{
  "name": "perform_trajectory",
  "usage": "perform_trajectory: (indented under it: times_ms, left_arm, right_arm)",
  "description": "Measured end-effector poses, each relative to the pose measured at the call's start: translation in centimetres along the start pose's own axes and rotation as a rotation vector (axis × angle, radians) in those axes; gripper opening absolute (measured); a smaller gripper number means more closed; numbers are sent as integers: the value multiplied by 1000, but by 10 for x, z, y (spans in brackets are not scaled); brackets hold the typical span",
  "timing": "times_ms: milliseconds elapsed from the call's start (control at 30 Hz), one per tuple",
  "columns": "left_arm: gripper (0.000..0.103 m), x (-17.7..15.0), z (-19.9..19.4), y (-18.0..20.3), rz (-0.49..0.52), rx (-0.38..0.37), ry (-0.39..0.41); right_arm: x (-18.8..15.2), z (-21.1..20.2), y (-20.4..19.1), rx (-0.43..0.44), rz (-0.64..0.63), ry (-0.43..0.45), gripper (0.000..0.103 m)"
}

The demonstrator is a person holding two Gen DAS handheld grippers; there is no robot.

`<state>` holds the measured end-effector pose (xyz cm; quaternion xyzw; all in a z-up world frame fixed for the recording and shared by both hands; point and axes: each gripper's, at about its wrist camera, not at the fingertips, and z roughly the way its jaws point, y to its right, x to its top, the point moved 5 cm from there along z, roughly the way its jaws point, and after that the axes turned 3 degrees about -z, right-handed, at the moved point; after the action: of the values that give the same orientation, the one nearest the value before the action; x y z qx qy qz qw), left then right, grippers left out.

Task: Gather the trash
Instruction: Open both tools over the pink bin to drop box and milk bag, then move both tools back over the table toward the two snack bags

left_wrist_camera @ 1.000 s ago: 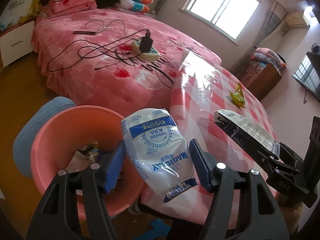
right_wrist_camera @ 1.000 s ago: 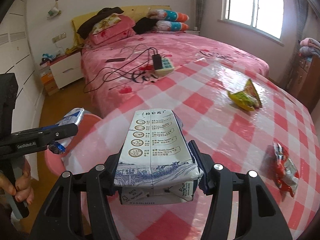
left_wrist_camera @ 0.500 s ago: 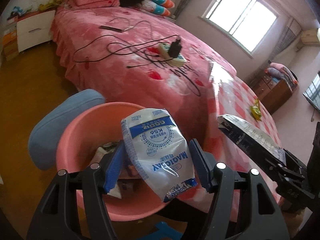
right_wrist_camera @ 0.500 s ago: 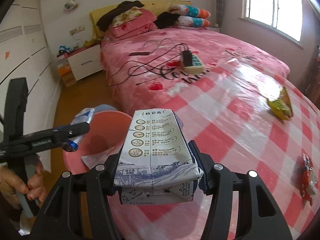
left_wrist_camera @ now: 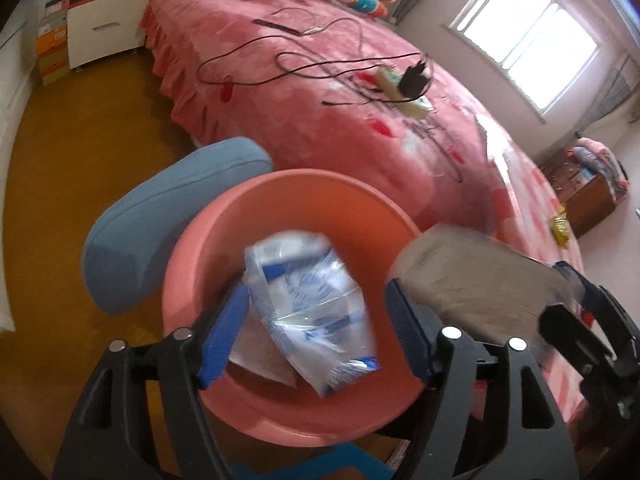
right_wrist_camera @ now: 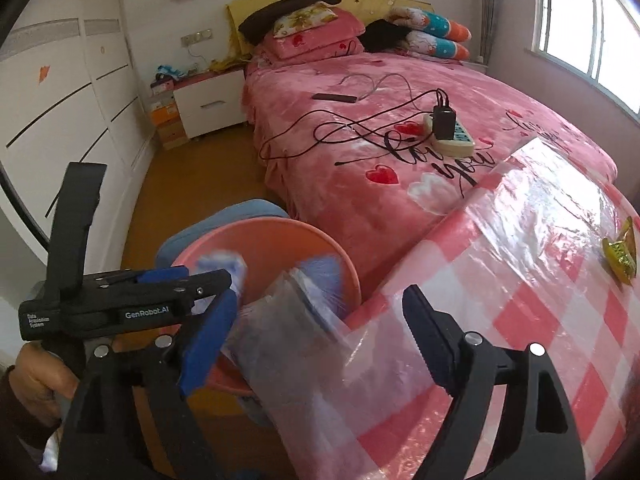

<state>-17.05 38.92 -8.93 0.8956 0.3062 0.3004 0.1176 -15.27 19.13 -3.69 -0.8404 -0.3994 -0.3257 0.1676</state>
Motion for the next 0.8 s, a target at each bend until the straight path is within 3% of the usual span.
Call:
perform_trajectory:
  times_ms: [333,800]
  left_arm:
    - [77,-4,3,-3,-4,28,-11]
    - [77,-12,-6,34,65,9,-14]
  right_arm:
    - [-9,-29,37,-17,113,79,88]
    - [-37,-52,78,-65,221,77,89]
